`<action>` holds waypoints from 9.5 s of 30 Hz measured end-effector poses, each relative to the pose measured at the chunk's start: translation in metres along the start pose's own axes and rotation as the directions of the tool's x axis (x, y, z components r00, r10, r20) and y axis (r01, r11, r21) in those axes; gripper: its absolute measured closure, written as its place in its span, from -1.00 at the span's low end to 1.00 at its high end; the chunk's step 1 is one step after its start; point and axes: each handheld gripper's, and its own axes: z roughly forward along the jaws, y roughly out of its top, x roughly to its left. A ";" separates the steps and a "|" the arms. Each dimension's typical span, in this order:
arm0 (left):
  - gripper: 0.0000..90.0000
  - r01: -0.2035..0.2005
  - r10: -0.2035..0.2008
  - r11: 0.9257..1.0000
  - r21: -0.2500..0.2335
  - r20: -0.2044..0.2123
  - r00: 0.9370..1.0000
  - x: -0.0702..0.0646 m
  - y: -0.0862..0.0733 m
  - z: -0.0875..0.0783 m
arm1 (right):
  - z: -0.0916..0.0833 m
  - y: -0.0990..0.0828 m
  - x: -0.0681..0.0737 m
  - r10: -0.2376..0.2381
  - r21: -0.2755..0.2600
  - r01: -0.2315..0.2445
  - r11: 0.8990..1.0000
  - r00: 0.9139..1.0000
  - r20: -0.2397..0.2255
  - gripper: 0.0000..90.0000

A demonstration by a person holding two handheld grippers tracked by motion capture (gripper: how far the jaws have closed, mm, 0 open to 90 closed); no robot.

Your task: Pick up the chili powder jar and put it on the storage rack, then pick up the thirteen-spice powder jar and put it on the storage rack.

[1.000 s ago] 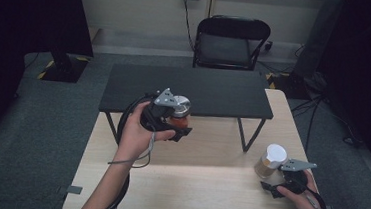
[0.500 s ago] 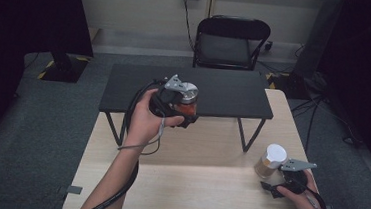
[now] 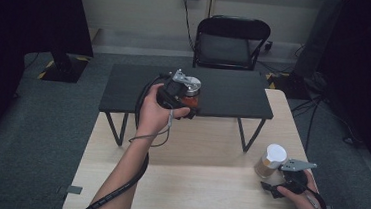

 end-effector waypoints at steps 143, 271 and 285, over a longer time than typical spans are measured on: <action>-0.94 0.076 -0.077 0.997 0.019 0.093 0.993 -0.038 -0.190 0.071 | 0.000 0.000 0.000 -0.002 0.001 0.002 1.000 1.000 0.000 -1.00; -1.00 0.017 -0.016 0.994 0.108 -0.010 1.000 -0.051 -0.217 0.073 | -0.016 0.012 0.002 0.073 -0.142 -0.071 0.987 0.997 0.014 -0.84; -1.00 0.017 -0.016 0.994 0.108 -0.010 1.000 -0.051 -0.217 0.073 | -0.011 0.011 0.003 0.086 -0.201 -0.083 0.976 0.996 0.006 -0.60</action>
